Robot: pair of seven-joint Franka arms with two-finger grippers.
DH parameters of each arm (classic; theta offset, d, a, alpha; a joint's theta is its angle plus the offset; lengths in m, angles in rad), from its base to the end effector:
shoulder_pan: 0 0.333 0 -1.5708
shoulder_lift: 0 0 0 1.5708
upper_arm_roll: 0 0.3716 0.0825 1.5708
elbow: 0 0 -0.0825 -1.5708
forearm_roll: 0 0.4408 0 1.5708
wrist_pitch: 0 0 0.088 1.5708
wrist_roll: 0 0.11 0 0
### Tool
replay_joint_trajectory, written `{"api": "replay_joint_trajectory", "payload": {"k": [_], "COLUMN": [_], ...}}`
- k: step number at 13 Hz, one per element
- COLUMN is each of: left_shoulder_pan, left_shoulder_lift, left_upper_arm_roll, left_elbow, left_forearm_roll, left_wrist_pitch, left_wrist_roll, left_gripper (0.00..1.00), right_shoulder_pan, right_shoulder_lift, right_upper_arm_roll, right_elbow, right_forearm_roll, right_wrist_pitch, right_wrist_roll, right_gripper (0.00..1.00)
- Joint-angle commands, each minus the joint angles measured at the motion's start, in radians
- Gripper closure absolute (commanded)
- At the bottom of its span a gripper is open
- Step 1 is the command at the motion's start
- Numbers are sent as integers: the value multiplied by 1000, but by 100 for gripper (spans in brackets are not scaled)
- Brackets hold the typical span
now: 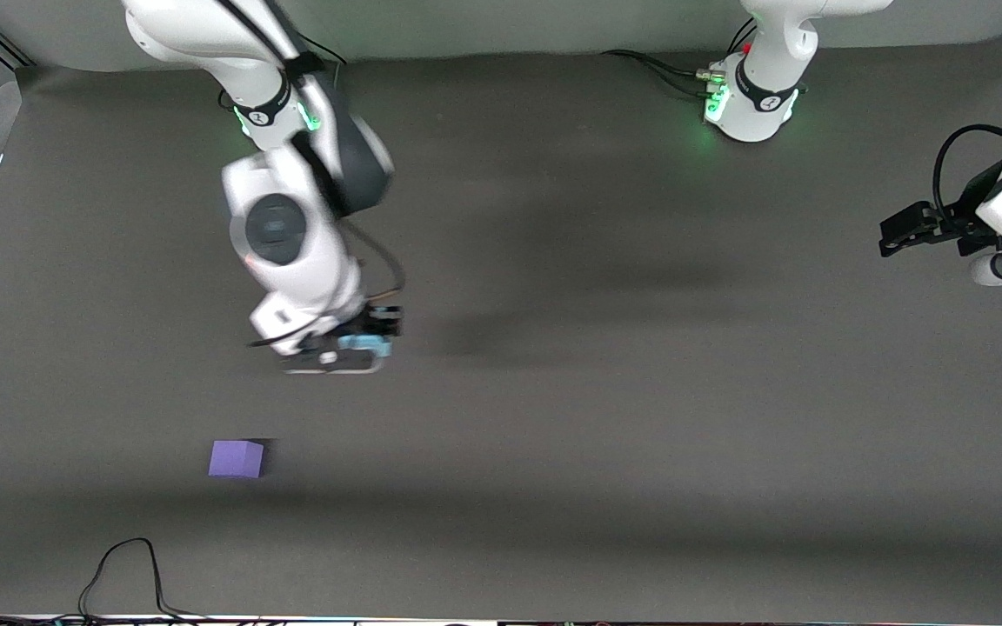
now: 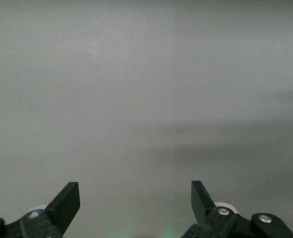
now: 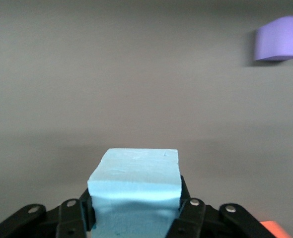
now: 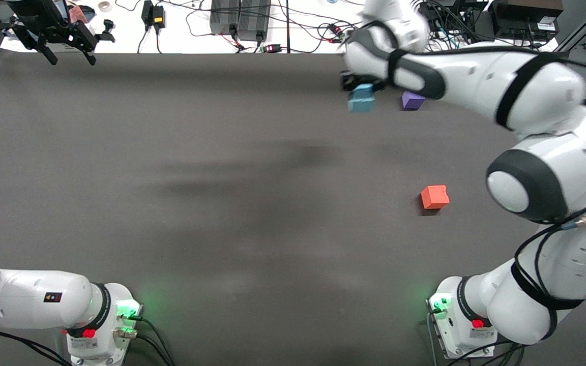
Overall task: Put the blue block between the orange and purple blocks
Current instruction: 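Carry the blue block with the right gripper toward the orange block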
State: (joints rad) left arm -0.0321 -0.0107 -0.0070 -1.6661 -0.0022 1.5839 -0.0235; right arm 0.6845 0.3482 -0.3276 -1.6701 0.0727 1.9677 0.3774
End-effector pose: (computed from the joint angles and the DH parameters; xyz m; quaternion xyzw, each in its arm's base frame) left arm 0.6042 -0.0239 0.6344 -0.9993 0.0077 0.0358 0.0001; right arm 0.6623 0.2783 0.4348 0.9995 -0.0166 -0.0068 0.0260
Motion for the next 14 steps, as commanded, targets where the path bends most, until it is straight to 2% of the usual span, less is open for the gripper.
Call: {"api": "replay_joint_trajectory", "payload": {"k": [1, 3, 4, 6, 9, 11, 13, 14], "left_shoulder_pan": [-32, -34, -31, -25, -26, -25, -25, -25], "left_shoulder_lift": [-5, -5, -5, -5, -3, -3, -3, -3], "left_upper_arm_roll": [22, 28, 28, 27, 28, 27, 27, 27], "left_elbow": [2, 2, 2, 2, 0, 0, 2, 2], "left_forearm_roll": [10, 10, 10, 10, 10, 10, 8, 8], "left_wrist_pitch": [-7, -8, -10, -10, -7, -10, -10, -10], "left_wrist_roll": [13, 13, 13, 14, 13, 13, 13, 13], "left_gripper": [0, 0, 0, 0, 0, 0, 0, 0], "right_shoulder_pan": [6, 1, -19, -62, -56, -51, -51, -49], "right_shoulder_lift": [-72, -46, -8, 29, 49, 84, 110, 118], "right_upper_arm_roll": [-141, -269, -298, -300, -291, -283, -263, -260], "right_elbow": [-121, -178, -192, -262, -420, -450, -450, -450], "right_forearm_roll": [57, 139, 171, 223, 226, 233, 297, 300], "right_wrist_pitch": [8, 34, 54, 132, 340, 404, 433, 447], "right_wrist_roll": [-215, -432, -519, -587, -589, -589, -592, -600], "right_gripper": [71, 71, 71, 71, 71, 71, 71, 70]}}
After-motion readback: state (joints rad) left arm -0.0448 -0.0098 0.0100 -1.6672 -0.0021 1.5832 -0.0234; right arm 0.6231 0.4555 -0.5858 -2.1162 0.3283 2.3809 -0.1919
